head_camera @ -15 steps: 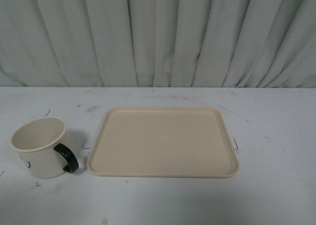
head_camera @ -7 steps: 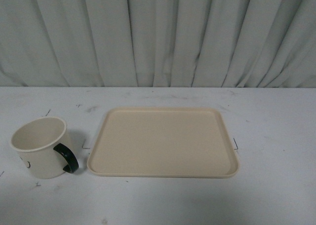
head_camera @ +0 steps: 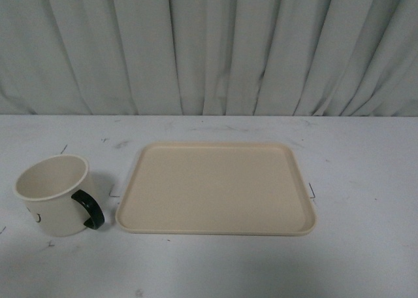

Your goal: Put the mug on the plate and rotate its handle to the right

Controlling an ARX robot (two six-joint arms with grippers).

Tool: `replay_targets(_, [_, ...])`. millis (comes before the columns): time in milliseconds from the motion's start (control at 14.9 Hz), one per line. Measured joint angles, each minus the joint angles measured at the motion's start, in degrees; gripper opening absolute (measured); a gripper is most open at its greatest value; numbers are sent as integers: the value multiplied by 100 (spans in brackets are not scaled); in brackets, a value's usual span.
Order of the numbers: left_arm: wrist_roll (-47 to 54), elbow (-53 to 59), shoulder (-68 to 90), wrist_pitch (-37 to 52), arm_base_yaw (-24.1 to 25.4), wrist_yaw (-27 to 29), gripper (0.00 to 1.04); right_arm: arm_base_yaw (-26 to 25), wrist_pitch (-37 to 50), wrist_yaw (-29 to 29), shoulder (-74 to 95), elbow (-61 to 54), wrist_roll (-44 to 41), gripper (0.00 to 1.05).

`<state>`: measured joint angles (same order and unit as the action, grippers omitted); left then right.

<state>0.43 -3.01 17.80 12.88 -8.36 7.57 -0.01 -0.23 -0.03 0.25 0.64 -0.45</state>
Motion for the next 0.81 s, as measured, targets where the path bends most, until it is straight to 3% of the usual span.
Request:
replay_targets(67, [0,-37,162,83,-31,13,98,0,4,2,0,0,0,98])
replay_targets(202, [-59,-699,2210,1051,-98,44,98,0,0,2,0,0,0,98])
replay_targets(471, [-396,-2308,5790,485,39,-44,98,0,0,2,0,0,0,98])
replay_targets(808, [-564,-3289,7471,476,717,33,98,0,0,2,0,0,0,98])
